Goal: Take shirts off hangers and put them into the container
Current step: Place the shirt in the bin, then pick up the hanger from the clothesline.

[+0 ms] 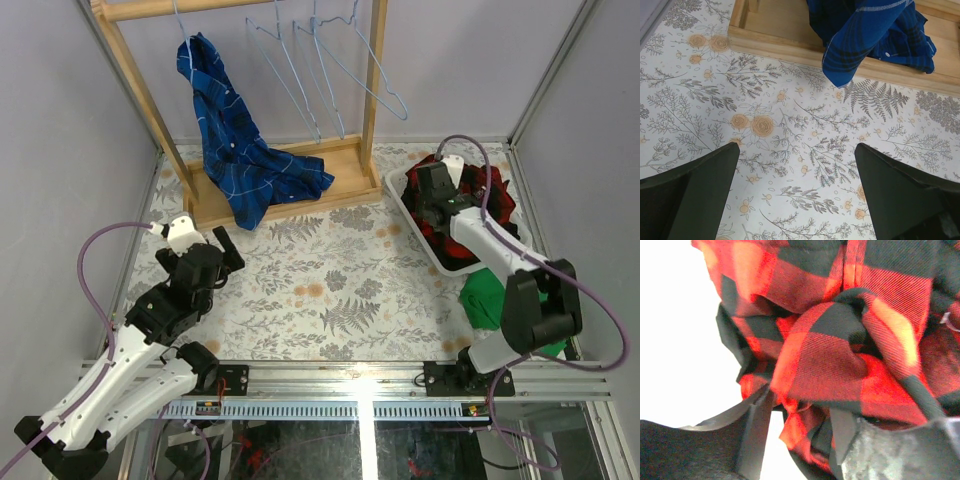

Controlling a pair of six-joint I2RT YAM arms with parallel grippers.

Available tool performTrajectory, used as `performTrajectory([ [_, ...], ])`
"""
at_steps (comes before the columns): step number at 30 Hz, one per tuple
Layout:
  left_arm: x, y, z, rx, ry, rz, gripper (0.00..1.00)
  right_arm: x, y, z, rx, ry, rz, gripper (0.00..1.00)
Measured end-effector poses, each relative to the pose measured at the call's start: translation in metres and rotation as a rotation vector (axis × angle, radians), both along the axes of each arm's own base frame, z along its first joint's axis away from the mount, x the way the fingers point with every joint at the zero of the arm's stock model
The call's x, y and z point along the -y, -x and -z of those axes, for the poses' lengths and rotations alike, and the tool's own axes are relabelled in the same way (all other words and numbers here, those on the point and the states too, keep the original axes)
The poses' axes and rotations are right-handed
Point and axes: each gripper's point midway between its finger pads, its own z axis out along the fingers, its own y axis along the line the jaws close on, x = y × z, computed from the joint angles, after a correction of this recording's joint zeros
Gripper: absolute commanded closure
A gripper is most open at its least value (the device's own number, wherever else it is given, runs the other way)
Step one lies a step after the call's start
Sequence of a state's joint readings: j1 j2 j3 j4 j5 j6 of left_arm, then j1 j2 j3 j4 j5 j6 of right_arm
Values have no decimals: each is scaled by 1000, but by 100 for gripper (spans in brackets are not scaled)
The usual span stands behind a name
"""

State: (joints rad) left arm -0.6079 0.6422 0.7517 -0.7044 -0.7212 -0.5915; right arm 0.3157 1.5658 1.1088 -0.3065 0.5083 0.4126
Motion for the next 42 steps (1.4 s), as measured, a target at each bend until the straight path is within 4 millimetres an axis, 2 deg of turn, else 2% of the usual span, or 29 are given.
performTrajectory([
  [3, 0, 0, 1, -3, -3, 1, 0, -7, 2, -34, 65, -52, -43, 36],
  [6, 0, 0, 1, -3, -4, -1, 0, -16, 7, -74, 147, -114, -96, 35],
  [8, 0, 0, 1, -3, -4, 0, 0, -21, 12, -92, 186, -147, -127, 35],
  [12, 0, 0, 1, -4, -3, 2, 0, -23, 23, -123, 263, -183, -159, 36],
  [15, 0, 0, 1, -4, -3, 2, 0, -15, 31, -137, 315, -175, -141, 42],
  [18, 0, 0, 1, -5, -2, 3, 0, 1, 39, -138, 347, -138, -80, 52],
  [20, 0, 0, 1, -5, -2, 3, 0, 11, 41, -128, 340, -115, -36, 56],
  [24, 0, 0, 1, -4, -1, 3, 0, 19, 36, -77, 215, -111, 9, 66],
  [26, 0, 0, 0, -2, 1, 4, 0, 18, 32, -47, 125, -118, 7, 63],
  [28, 0, 0, 0, 0, 3, 4, 0, 13, 32, -18, 31, -124, -7, 53],
  [31, 0, 0, 0, 0, 3, 4, 0, 6, 38, 7, -76, -138, -39, 41],
  [33, 0, 0, 0, 1, 3, 4, 0, 2, 39, 3, -85, -150, -58, 33],
  [35, 0, 0, 0, 1, 3, 4, 0, 0, 36, -14, -50, -159, -74, 28],
  [39, -1, 0, 0, 0, 3, 1, 0, -3, 38, -66, 85, -189, -121, 23],
  [42, -1, 0, 0, 0, 3, 1, 0, -15, 48, -105, 197, -257, -201, 21],
])
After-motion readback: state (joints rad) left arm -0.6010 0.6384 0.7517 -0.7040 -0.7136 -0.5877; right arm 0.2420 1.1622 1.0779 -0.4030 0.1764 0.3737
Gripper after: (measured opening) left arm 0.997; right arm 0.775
